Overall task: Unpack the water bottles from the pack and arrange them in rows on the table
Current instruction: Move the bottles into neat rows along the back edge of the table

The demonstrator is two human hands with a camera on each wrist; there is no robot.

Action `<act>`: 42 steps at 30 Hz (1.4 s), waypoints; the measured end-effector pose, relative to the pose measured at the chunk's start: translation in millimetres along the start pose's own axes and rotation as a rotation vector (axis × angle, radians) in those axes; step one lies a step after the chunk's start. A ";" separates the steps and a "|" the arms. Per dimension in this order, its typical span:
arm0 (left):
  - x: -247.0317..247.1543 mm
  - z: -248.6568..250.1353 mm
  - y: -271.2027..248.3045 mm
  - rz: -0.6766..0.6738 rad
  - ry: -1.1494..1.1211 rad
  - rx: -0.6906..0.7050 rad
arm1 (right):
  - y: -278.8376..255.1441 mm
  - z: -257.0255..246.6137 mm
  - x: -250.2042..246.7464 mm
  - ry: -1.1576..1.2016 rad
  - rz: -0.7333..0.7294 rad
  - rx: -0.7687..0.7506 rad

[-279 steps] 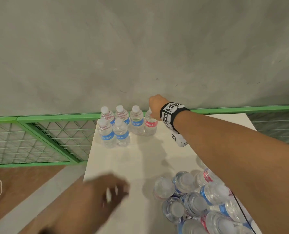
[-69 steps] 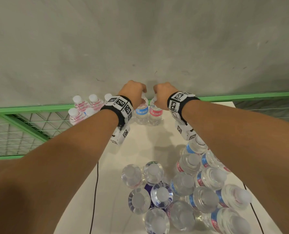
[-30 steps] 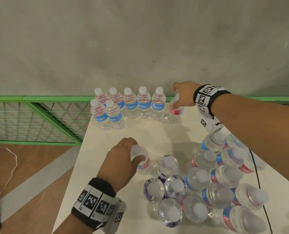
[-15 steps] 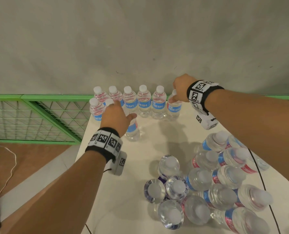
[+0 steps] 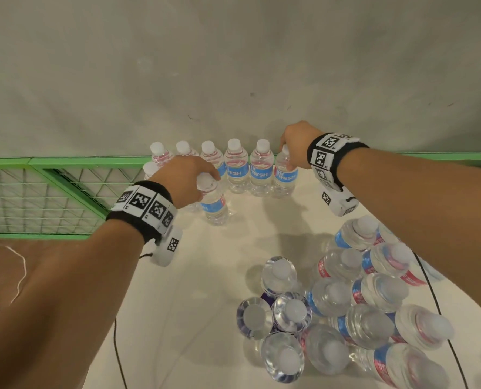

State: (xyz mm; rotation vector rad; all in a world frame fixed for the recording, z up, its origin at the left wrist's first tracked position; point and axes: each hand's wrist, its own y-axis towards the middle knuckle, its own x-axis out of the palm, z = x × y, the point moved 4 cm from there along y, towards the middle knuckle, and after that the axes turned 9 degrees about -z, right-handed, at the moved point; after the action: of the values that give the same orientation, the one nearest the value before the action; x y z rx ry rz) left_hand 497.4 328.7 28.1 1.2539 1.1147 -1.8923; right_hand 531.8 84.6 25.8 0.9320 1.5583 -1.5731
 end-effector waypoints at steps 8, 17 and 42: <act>0.4 -0.9 23.0 0.024 0.124 -0.065 | 2.8 1.0 -0.8 0.029 -0.010 0.027; -1.9 -4.0 36.5 0.086 0.123 -0.136 | 6.9 -0.2 -0.5 0.052 -0.005 0.044; 50.2 79.5 -145.3 0.035 -0.470 0.329 | -237.8 24.4 15.9 0.361 0.101 -0.147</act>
State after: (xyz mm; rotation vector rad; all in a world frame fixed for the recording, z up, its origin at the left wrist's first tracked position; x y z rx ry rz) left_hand 325.0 324.3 43.1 0.9038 0.5501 -2.2491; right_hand 315.1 62.0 125.5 1.2407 1.8130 -1.2496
